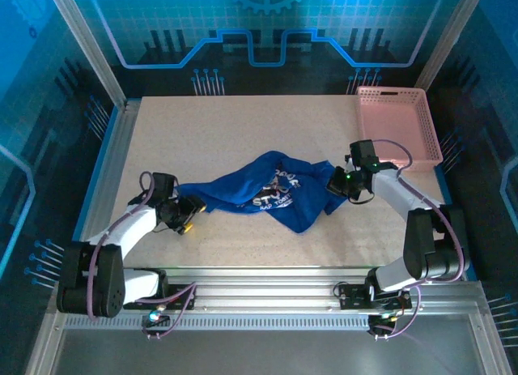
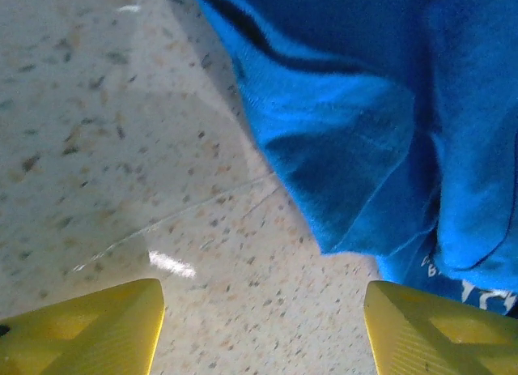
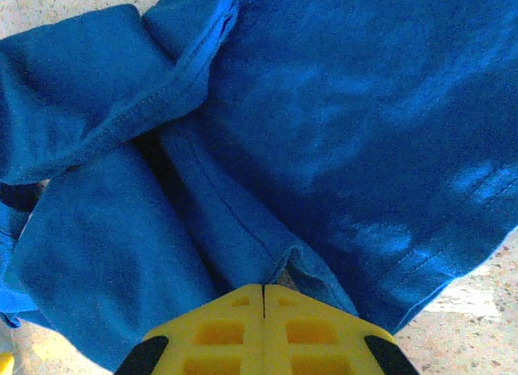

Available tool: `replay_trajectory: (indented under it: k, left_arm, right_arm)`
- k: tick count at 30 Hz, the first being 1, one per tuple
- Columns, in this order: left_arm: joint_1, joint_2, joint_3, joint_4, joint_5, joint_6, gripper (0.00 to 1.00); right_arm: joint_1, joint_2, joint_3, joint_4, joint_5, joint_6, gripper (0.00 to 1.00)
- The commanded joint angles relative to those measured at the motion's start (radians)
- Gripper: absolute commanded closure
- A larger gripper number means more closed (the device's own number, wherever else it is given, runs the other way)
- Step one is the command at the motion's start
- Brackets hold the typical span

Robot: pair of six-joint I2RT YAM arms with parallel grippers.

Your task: Fold and stack the t-shirts

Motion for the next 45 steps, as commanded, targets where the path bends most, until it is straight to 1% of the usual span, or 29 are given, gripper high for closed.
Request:
replay_trajectory:
  k: [1, 9, 19, 24, 30, 37, 45]
  left_arm:
    - [-0.001, 0.059, 0.033, 0.080, 0.048, -0.030, 0.33]
    - [-0.004, 0.130, 0.082, 0.121, 0.055, -0.024, 0.34]
    - [-0.003, 0.171, 0.187, 0.046, 0.032, 0.009, 0.35]
    - [-0.004, 0.237, 0.271, -0.075, 0.010, 0.077, 0.39]
    - [-0.017, 0.279, 0.320, -0.149, -0.009, 0.126, 0.43]
    - [-0.047, 0.342, 0.372, -0.195, -0.041, 0.166, 0.49]
    - [-0.061, 0.394, 0.404, -0.223, -0.081, 0.205, 0.53]
  right_arm:
    - [-0.011, -0.023, -0.017, -0.014, -0.004, 0.013, 0.98]
    - [-0.005, -0.029, -0.017, -0.016, -0.001, 0.014, 0.98]
    - [0.001, -0.025, -0.017, -0.018, 0.006, 0.017, 0.98]
    - [0.001, -0.023, -0.017, -0.023, 0.010, 0.015, 0.98]
    - [0.002, -0.019, -0.017, -0.026, 0.015, 0.016, 0.98]
    - [0.003, -0.011, -0.009, -0.031, 0.019, 0.016, 0.98]
    - [0.002, -0.011, -0.012, -0.036, 0.023, 0.011, 0.98]
